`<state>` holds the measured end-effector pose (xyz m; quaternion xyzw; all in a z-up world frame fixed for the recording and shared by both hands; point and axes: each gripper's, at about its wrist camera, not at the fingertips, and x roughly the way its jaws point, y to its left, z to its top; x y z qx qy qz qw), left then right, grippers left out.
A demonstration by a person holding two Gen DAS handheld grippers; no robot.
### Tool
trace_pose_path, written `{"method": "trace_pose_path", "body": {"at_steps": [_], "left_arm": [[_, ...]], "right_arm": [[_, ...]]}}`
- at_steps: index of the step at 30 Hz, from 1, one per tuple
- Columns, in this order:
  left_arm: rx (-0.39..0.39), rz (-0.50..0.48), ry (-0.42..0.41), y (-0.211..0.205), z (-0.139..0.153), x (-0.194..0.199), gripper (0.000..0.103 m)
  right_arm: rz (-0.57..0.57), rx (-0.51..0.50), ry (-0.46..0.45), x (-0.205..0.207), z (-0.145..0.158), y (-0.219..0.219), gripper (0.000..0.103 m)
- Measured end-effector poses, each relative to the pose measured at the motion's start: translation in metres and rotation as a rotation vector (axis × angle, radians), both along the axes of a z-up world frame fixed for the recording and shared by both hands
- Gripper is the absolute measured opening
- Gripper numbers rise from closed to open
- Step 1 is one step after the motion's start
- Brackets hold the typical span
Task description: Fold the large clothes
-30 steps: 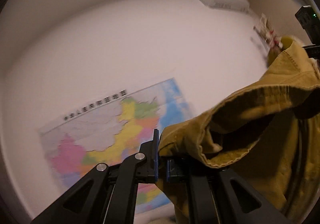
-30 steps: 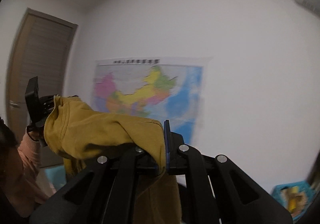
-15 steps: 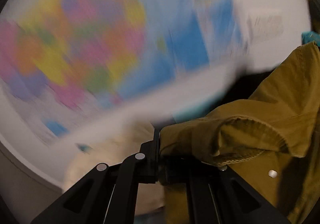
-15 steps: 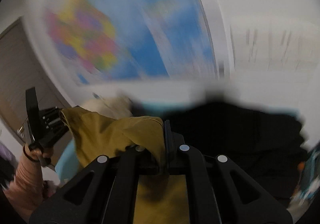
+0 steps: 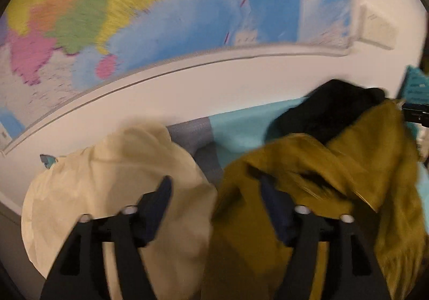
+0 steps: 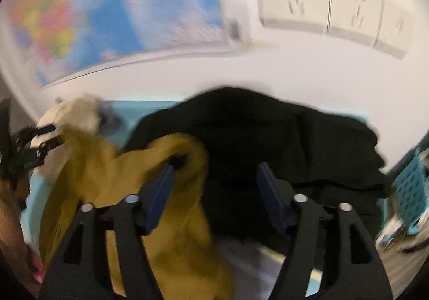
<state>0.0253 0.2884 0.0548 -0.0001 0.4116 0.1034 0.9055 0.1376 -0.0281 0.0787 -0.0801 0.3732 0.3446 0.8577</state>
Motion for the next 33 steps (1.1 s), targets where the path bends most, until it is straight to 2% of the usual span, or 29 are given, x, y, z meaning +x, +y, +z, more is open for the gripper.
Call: {"method": "trace_pose_path", "body": {"at_steps": [2,4,6,7,9,11,13,15,17,18,19,20,21,22,24,28,31,33], "left_arm": [[0.013,-0.058,-0.029,-0.011,0.005,-0.037,0.076],[-0.004,-0.139,-0.022,-0.029,-0.004,-0.073,0.078],[-0.023,-0.202,0.014,-0.048,-0.016,-0.100,0.082],[-0.025,-0.226,0.029,-0.059,-0.022,-0.107,0.082],[-0.054,-0.272,0.071,-0.080,-0.037,-0.126,0.082],[-0.081,-0.307,0.089,-0.094,-0.050,-0.141,0.086],[-0.122,-0.329,0.124,-0.104,-0.062,-0.149,0.086],[-0.127,-0.334,0.157,-0.113,-0.070,-0.157,0.086],[-0.104,-0.316,0.193,-0.118,-0.084,-0.155,0.082],[-0.117,-0.307,0.206,-0.118,-0.088,-0.154,0.077],[-0.114,-0.296,0.210,-0.118,-0.089,-0.152,0.064],[-0.094,-0.278,0.205,-0.116,-0.088,-0.152,0.041],[-0.079,-0.262,0.196,-0.113,-0.087,-0.153,0.024],[-0.088,-0.245,0.192,-0.106,-0.083,-0.154,0.004],[-0.156,-0.206,0.130,-0.080,-0.056,-0.159,0.003],[-0.158,-0.087,-0.029,-0.024,-0.001,-0.182,0.003],[-0.088,0.043,-0.090,0.016,0.026,-0.202,0.003],[-0.030,0.140,-0.073,0.043,0.024,-0.205,0.003]], "right_arm": [[0.096,0.046,-0.020,-0.049,0.009,-0.013,0.080],[0.204,0.053,0.014,-0.088,0.001,-0.015,0.086],[0.288,0.038,0.089,-0.131,-0.020,-0.013,0.088],[0.319,0.028,0.168,-0.149,-0.038,-0.010,0.088],[0.352,0.022,0.286,-0.174,-0.068,-0.008,0.090],[0.341,-0.008,0.351,-0.190,-0.093,-0.007,0.091],[0.332,0.021,0.431,-0.203,-0.113,-0.008,0.093],[0.317,0.043,0.442,-0.204,-0.124,-0.008,0.094],[0.304,0.102,0.423,-0.208,-0.126,-0.007,0.083],[0.313,0.127,0.417,-0.202,-0.121,-0.012,0.055],[0.321,0.165,0.420,-0.201,-0.119,-0.014,0.028],[0.320,0.197,0.420,-0.198,-0.118,-0.015,0.020],[0.320,0.215,0.407,-0.194,-0.111,-0.020,0.009],[0.317,0.247,0.378,-0.194,-0.099,-0.029,0.007],[0.305,0.304,0.324,-0.186,-0.073,-0.038,0.006],[0.149,0.346,0.111,-0.172,-0.003,-0.117,0.006],[-0.019,0.328,0.036,-0.148,0.020,-0.181,0.006],[-0.117,0.292,0.038,-0.128,0.017,-0.212,0.006]]}}
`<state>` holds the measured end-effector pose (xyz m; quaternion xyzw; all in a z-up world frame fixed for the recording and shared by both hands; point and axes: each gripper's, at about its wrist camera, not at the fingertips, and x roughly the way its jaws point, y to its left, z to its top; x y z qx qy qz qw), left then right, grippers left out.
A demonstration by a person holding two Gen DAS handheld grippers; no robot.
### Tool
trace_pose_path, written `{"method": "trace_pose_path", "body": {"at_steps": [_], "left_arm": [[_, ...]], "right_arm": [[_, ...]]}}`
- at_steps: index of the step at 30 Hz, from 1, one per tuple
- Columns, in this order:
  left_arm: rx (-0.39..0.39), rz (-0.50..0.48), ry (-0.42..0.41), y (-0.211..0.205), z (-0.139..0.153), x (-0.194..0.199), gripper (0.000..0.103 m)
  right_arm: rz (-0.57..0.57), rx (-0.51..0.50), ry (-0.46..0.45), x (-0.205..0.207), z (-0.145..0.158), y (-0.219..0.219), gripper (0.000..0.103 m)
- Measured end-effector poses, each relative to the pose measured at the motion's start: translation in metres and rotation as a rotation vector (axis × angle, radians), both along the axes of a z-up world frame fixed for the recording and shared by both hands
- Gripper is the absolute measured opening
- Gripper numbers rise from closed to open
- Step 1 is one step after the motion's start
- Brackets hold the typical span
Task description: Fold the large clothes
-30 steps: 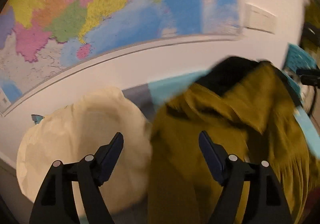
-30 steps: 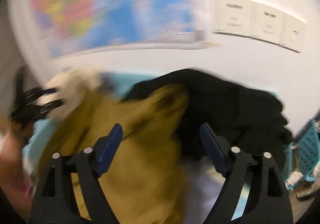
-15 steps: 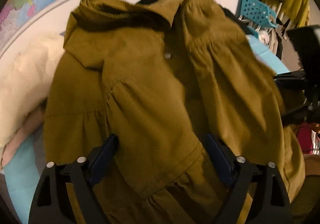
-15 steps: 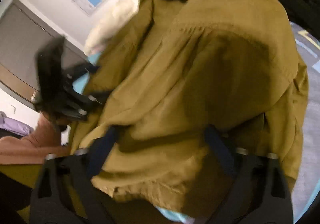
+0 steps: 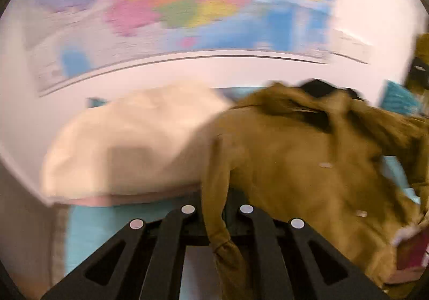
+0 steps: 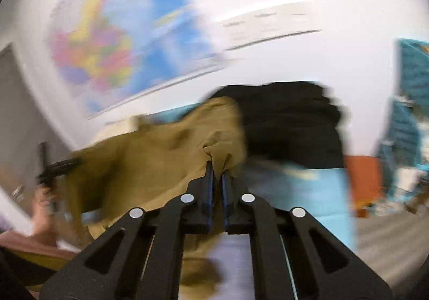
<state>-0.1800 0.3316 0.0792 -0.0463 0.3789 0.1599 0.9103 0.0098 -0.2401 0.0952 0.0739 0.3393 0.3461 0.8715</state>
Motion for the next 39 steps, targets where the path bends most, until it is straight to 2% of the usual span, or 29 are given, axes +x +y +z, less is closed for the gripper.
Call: {"method": "trace_pose_path", "body": {"at_steps": [1,2,3,5,6,7,8,9,10,11,12,14,15,16,18,21,23,24,26,27,29,30,31,32,34,37,39], "left_arm": [[0.031,0.052,0.033,0.016,-0.007,0.002,0.004],[0.059,0.085,0.063,0.023,-0.013,0.003,0.008],[0.125,0.156,0.135,0.038,-0.026,0.010,0.013],[0.234,0.250,0.249,0.060,-0.047,0.020,0.039],[0.299,0.284,0.302,0.066,-0.057,0.027,0.043],[0.328,0.309,0.325,0.069,-0.063,0.033,0.045],[0.316,0.318,0.317,0.070,-0.062,0.034,0.044],[0.299,0.327,0.291,0.070,-0.057,0.035,0.044],[0.282,0.326,0.238,0.068,-0.044,0.034,0.044],[0.268,0.304,0.172,0.063,-0.029,0.032,0.044],[0.255,0.277,0.118,0.054,-0.018,0.034,0.046],[0.185,0.157,-0.005,0.035,0.010,0.039,0.060],[0.156,0.110,-0.028,0.027,0.014,0.046,0.060],[0.111,0.037,-0.048,0.014,0.017,0.056,0.060],[0.054,-0.066,-0.047,-0.006,0.013,0.077,0.060],[-0.033,-0.198,-0.005,-0.035,-0.008,0.123,0.061],[-0.079,-0.206,0.026,-0.061,-0.021,0.138,0.065],[-0.127,-0.197,0.040,-0.061,-0.028,0.154,0.065],[-0.208,-0.181,0.037,-0.057,-0.036,0.173,0.064],[-0.246,-0.165,0.038,-0.053,-0.039,0.182,0.060],[-0.287,-0.154,0.048,-0.043,-0.043,0.199,0.023],[-0.290,-0.132,0.055,-0.039,-0.045,0.207,0.017],[-0.297,-0.120,0.054,-0.036,-0.048,0.213,0.010],[-0.308,-0.118,0.051,-0.030,-0.047,0.218,0.009],[-0.296,-0.106,0.038,-0.026,-0.040,0.228,0.007],[-0.290,-0.114,0.016,-0.023,-0.023,0.252,0.008],[-0.307,-0.112,0.060,-0.017,-0.024,0.267,0.018]], "right_arm": [[-0.025,-0.016,0.021,0.009,-0.007,-0.007,0.006],[-0.066,-0.073,0.047,0.021,-0.020,-0.021,0.007],[-0.119,-0.117,0.076,0.031,-0.034,-0.026,0.013],[-0.196,-0.239,0.123,0.047,-0.068,-0.024,0.029],[-0.230,-0.269,0.151,0.052,-0.080,-0.023,0.043],[-0.260,-0.302,0.163,0.055,-0.088,-0.020,0.049],[-0.277,-0.323,0.144,0.055,-0.086,-0.024,0.049],[-0.293,-0.339,0.105,0.052,-0.079,-0.022,0.054],[-0.306,-0.357,0.065,0.048,-0.070,-0.020,0.061],[-0.323,-0.382,-0.020,0.038,-0.055,-0.011,0.064],[-0.325,-0.393,-0.101,0.028,-0.039,-0.003,0.068],[-0.274,-0.386,-0.234,0.013,-0.011,0.021,0.068],[-0.234,-0.364,-0.259,0.010,-0.005,0.032,0.068],[-0.111,-0.289,-0.278,0.002,0.004,0.056,0.068],[0.084,-0.214,-0.239,0.000,0.002,0.097,0.067],[0.317,-0.123,-0.077,0.022,-0.026,0.160,0.066],[0.389,-0.109,0.015,0.043,-0.049,0.193,0.065],[0.416,-0.093,0.074,0.057,-0.062,0.212,0.065],[0.437,-0.064,0.165,0.080,-0.080,0.233,0.065],[0.430,-0.066,0.193,0.092,-0.088,0.247,0.065],[0.428,-0.061,0.231,0.109,-0.095,0.263,0.061],[0.441,-0.025,0.286,0.118,-0.101,0.272,0.044],[0.463,-0.007,0.312,0.123,-0.104,0.277,0.019],[0.467,0.018,0.309,0.129,-0.101,0.282,0.012],[0.460,0.070,0.268,0.140,-0.083,0.284,0.006],[0.389,0.220,0.223,0.165,-0.047,0.277,0.004],[0.318,0.280,0.237,0.187,-0.036,0.274,0.005]]}}
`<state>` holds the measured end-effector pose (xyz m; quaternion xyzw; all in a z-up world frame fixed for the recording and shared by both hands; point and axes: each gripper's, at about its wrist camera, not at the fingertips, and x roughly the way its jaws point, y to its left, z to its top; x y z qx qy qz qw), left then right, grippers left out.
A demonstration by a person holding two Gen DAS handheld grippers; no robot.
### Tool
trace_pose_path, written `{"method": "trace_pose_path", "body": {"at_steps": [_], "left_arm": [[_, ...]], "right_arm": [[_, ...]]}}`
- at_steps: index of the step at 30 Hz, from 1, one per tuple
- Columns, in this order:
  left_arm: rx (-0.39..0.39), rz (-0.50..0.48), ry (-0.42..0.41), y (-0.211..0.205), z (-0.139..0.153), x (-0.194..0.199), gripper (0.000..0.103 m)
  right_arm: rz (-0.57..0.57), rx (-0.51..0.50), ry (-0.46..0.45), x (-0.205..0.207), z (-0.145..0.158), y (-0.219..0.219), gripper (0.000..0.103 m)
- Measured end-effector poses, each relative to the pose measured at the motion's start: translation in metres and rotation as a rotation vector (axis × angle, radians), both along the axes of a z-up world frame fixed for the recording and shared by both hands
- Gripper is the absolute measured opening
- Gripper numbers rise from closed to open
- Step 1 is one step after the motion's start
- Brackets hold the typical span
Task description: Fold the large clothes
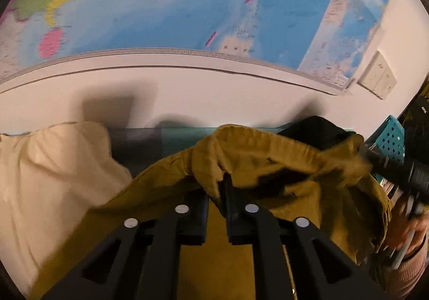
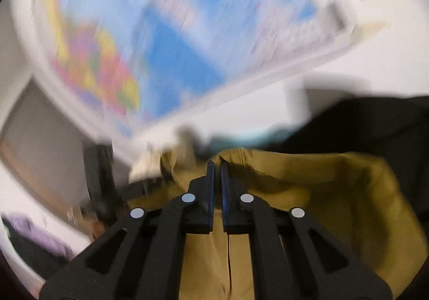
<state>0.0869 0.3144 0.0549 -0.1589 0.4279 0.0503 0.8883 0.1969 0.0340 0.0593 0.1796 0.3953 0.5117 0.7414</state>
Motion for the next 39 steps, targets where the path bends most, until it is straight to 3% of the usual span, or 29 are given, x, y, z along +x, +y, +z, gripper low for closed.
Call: {"method": "trace_pose_path", "body": {"at_steps": [2,3,4,5,7,9,11,13,15,17,20,24,25,27,28,29,30,31,32,34,38,39], "left_arm": [[0.005,0.050,0.065,0.008,-0.003,0.006,0.078],[0.071,0.079,0.046,0.010,0.001,0.000,0.081],[0.108,0.080,0.026,0.011,0.004,-0.007,0.080],[0.124,0.057,0.012,0.011,0.008,-0.017,0.079],[0.138,0.036,-0.039,0.017,0.019,-0.054,0.079],[0.234,0.045,-0.070,0.020,0.028,-0.095,0.082],[0.336,0.084,-0.073,0.025,0.032,-0.135,0.089],[0.441,0.117,-0.059,0.031,0.031,-0.170,0.092],[0.515,0.171,-0.019,0.043,0.024,-0.208,0.094],[0.494,0.182,0.022,0.057,0.013,-0.232,0.095],[0.418,0.220,0.117,0.079,-0.013,-0.258,0.096],[0.223,0.215,0.158,0.095,-0.042,-0.279,0.096],[0.202,0.210,0.146,0.094,-0.046,-0.281,0.094],[0.146,0.197,0.127,0.093,-0.050,-0.281,0.062],[0.104,0.191,0.121,0.094,-0.053,-0.279,0.035],[0.091,0.198,0.119,0.094,-0.053,-0.276,0.018],[0.107,0.206,0.109,0.092,-0.050,-0.271,0.013],[0.132,0.217,0.096,0.089,-0.048,-0.268,0.010],[0.155,0.221,0.081,0.086,-0.041,-0.263,0.007],[0.222,0.235,0.023,0.082,-0.015,-0.257,0.006],[0.317,0.282,-0.112,0.083,0.051,-0.248,0.003],[0.380,0.331,-0.143,0.087,0.068,-0.244,0.003]], "right_arm": [[-0.050,-0.043,0.041,0.018,-0.006,0.009,0.010],[-0.058,-0.095,0.034,0.022,-0.010,0.017,0.014],[-0.083,-0.157,0.015,0.026,-0.013,0.023,0.034],[-0.104,-0.187,-0.005,0.025,-0.014,0.026,0.042],[-0.120,-0.192,-0.047,0.019,-0.013,0.019,0.053],[-0.123,-0.203,-0.092,0.009,-0.010,0.010,0.067],[-0.119,-0.242,-0.161,-0.003,-0.006,-0.003,0.068],[-0.105,-0.316,-0.222,-0.018,-0.005,-0.019,0.079],[-0.121,-0.374,-0.283,-0.025,-0.006,-0.041,0.082],[-0.116,-0.440,-0.323,-0.036,-0.013,-0.059,0.089],[-0.114,-0.502,-0.290,-0.039,-0.029,-0.077,0.089],[-0.102,-0.515,-0.229,-0.036,-0.053,-0.088,0.087],[-0.093,-0.498,-0.208,-0.035,-0.057,-0.090,0.085],[-0.098,-0.482,-0.196,-0.033,-0.058,-0.092,0.078],[-0.092,-0.476,-0.192,-0.032,-0.059,-0.094,0.066],[-0.078,-0.466,-0.182,-0.031,-0.060,-0.095,0.060],[-0.076,-0.464,-0.174,-0.030,-0.060,-0.095,0.049],[-0.075,-0.470,-0.170,-0.029,-0.061,-0.094,0.025],[-0.075,-0.460,-0.164,-0.028,-0.058,-0.096,0.014],[-0.101,-0.382,-0.154,-0.026,-0.044,-0.109,0.007],[-0.170,-0.195,-0.200,-0.024,0.006,-0.137,0.006],[-0.172,-0.153,-0.202,-0.022,0.016,-0.141,0.006]]}}
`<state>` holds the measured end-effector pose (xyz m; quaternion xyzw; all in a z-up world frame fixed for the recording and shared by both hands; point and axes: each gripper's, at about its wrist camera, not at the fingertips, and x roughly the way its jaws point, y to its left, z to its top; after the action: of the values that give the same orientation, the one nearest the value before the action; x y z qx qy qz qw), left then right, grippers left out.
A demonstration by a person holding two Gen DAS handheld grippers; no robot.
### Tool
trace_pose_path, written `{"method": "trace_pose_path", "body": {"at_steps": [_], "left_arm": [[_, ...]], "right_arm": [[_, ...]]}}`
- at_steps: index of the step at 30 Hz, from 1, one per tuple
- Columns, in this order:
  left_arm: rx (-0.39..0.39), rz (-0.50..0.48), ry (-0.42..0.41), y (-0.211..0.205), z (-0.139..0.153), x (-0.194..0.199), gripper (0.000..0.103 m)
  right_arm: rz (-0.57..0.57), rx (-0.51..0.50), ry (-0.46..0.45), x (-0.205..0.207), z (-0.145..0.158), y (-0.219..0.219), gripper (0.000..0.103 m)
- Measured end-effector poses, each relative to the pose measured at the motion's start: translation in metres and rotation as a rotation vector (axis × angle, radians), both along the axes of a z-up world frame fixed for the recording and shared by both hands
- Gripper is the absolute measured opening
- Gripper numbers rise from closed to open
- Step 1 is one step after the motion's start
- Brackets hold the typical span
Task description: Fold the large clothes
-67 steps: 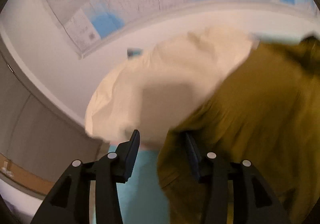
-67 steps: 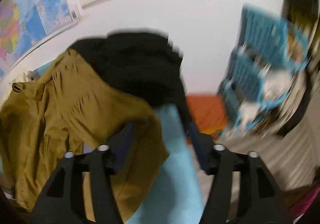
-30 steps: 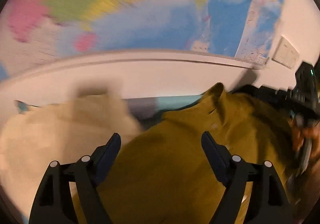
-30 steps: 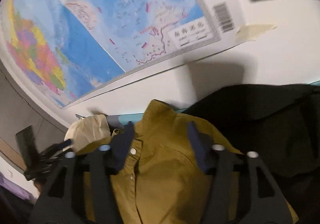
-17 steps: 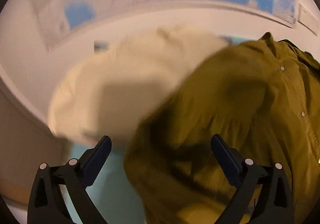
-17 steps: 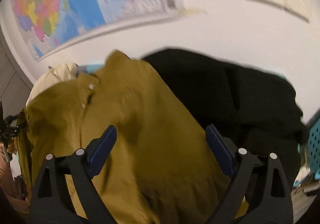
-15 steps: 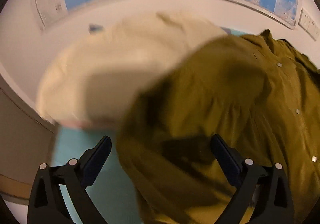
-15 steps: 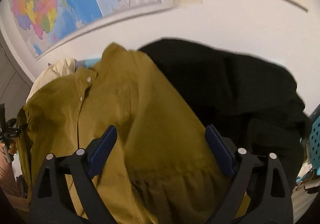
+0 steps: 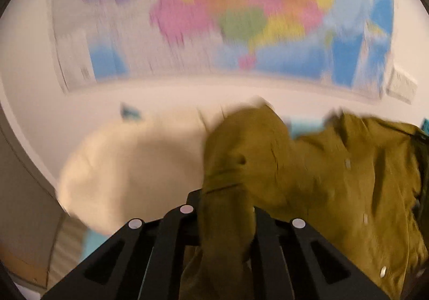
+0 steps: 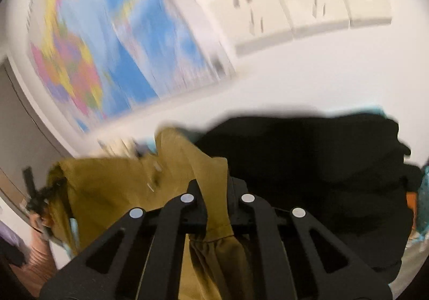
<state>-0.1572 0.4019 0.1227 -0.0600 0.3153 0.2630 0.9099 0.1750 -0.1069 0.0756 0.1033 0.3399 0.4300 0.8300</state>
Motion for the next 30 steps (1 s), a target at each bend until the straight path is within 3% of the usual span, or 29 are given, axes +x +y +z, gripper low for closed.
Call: {"method": "trace_pose_path", "body": {"at_steps": [1,4,6,9,11,12,13,14,18,21,25,28,30], "left_arm": [[0.034,0.031,-0.007,0.004,0.007,0.002,0.003],[-0.100,0.047,0.026,0.036,0.004,0.014,0.004],[-0.068,0.095,0.098,0.043,-0.016,0.025,0.005],[-0.070,0.155,0.206,0.047,-0.054,0.034,0.011],[-0.069,0.171,0.177,0.043,-0.055,0.028,0.033],[-0.057,0.175,0.153,0.038,-0.049,0.018,0.043],[-0.039,0.170,0.129,0.034,-0.044,0.009,0.062],[0.001,0.159,0.084,0.023,-0.037,-0.003,0.065],[0.049,-0.010,0.044,-0.031,-0.030,-0.034,0.074],[0.007,-0.155,0.065,-0.072,-0.049,-0.040,0.082],[-0.066,-0.298,0.114,-0.113,-0.083,-0.041,0.082],[-0.075,-0.346,0.158,-0.130,-0.097,-0.039,0.082],[-0.097,-0.358,0.184,-0.133,-0.106,-0.040,0.082]], "right_arm": [[-0.005,0.005,-0.008,0.001,0.004,-0.001,0.006],[-0.050,-0.092,0.011,0.014,-0.011,0.011,0.007],[-0.111,-0.232,0.047,0.031,-0.043,0.021,0.009],[-0.178,-0.277,0.153,0.045,-0.078,0.015,0.034],[-0.206,-0.235,0.147,0.038,-0.071,0.004,0.049],[-0.215,-0.218,0.128,0.030,-0.062,-0.002,0.063],[-0.203,-0.198,0.104,0.021,-0.054,-0.007,0.064],[-0.163,-0.172,0.066,0.004,-0.041,-0.012,0.064],[0.023,-0.182,-0.012,-0.076,-0.017,-0.019,0.066],[0.103,-0.239,-0.013,-0.128,-0.028,-0.026,0.070],[0.009,-0.318,-0.062,-0.168,-0.040,-0.050,0.071],[-0.019,-0.263,-0.021,-0.168,-0.042,-0.069,0.071],[-0.179,-0.330,-0.119,-0.173,-0.037,-0.083,0.077]]}}
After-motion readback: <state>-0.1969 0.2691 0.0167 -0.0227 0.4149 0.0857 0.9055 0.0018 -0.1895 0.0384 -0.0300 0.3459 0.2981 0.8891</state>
